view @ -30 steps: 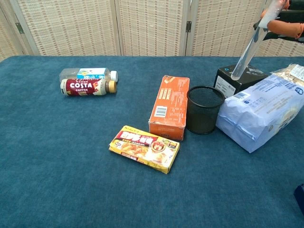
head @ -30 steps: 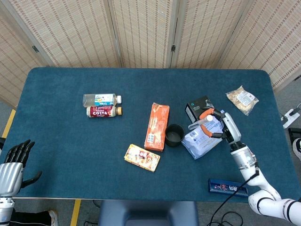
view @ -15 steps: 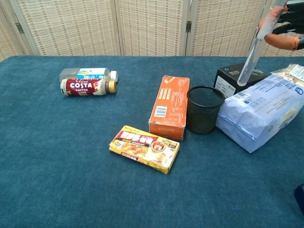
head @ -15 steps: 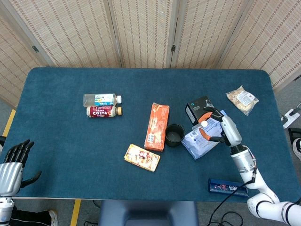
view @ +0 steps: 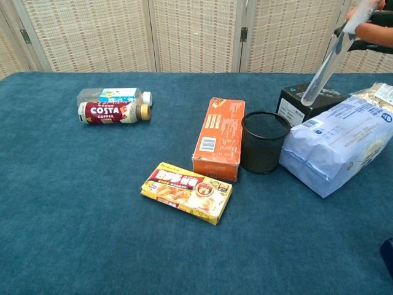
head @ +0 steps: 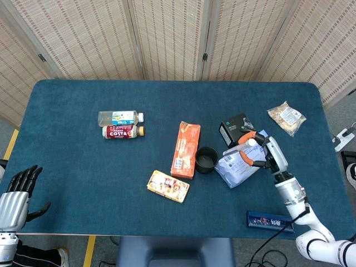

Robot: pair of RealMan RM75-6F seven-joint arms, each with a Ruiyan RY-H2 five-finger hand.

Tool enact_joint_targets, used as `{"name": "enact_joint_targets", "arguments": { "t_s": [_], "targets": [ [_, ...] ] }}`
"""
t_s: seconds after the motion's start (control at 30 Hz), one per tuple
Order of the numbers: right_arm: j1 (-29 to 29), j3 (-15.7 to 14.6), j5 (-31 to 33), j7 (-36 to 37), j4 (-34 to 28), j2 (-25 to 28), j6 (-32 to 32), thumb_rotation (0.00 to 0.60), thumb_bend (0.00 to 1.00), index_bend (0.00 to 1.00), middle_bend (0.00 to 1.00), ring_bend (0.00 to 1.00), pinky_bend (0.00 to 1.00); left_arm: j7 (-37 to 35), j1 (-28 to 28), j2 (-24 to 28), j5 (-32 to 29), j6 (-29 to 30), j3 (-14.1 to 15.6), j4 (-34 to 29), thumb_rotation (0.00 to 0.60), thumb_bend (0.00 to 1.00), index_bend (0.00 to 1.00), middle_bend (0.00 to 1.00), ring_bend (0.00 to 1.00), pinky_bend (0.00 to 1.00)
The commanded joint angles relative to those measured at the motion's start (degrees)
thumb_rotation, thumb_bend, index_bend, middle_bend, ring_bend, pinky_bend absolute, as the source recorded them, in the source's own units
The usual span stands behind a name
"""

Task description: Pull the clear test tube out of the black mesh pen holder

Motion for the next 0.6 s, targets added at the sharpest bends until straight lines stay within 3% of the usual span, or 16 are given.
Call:
{"name": "enact_joint_targets", "arguments": {
  "t_s": [0.03, 0.13, 0.33, 0.4, 0.47, 0.6],
  "targets": [
    [-0.3, 0.4, -1.1, -24.8, 5.0, -3.8, 4.8, 0.6, 0.33, 0.65, 0.44, 0.19, 0.24, 0.0, 0.0, 0.0, 0.0, 0.0, 0.0, 0.0, 0.6, 0.27, 0.08, 0.1, 0.1, 0.13],
    [-0.3, 0.5, -1.0, -26.7, 5.4, -4.8, 5.3, 0.6, 0.33, 0.65, 0.44, 0.19, 0.24, 0.0, -0.1, 0.0, -0.1, -0.1, 0.0, 0.0, 0.6, 0.27, 0.08, 0.1, 0.1, 0.13],
    [-0.4, 0.6, 0.4, -21.6, 2.6, -4.1, 3.4, 0.6, 0.33, 0.65, 0.44, 0.19, 0.24, 0.0, -0.1, -0.1, -0.1, -0.1, -0.1, 0.1, 0.6, 0.26, 0.08, 0.1, 0.1, 0.13],
    [-0.4, 0.8, 1.5, -16.6, 0.1, -3.1, 1.7, 0.6, 0.33, 0.65, 0.44, 0.19, 0.24, 0.0, -0.1, -0.1, -0.1, -0.1, 0.0, 0.1, 0.6, 0.26, 0.08, 0.1, 0.1, 0.13],
    [-0.5, 1.1, 2.9, -6.4, -4.3, -0.6, -1.6, 0.6, 0.33, 0.65, 0.44, 0.19, 0.24, -0.1, -0.1, -0.1, -0.2, -0.1, 0.0, 0.2, 0.6, 0.27, 0.08, 0.1, 0.1, 0.13],
    [-0.6, 0.9, 2.7, 2.6, -6.9, 2.5, -4.4, 0.6, 0.33, 0.65, 0.44, 0.19, 0.24, -0.3, -0.1, -0.2, -0.2, -0.1, 0.0, 0.4, 0.6, 0.27, 0.08, 0.1, 0.1, 0.13]
  ]
}}
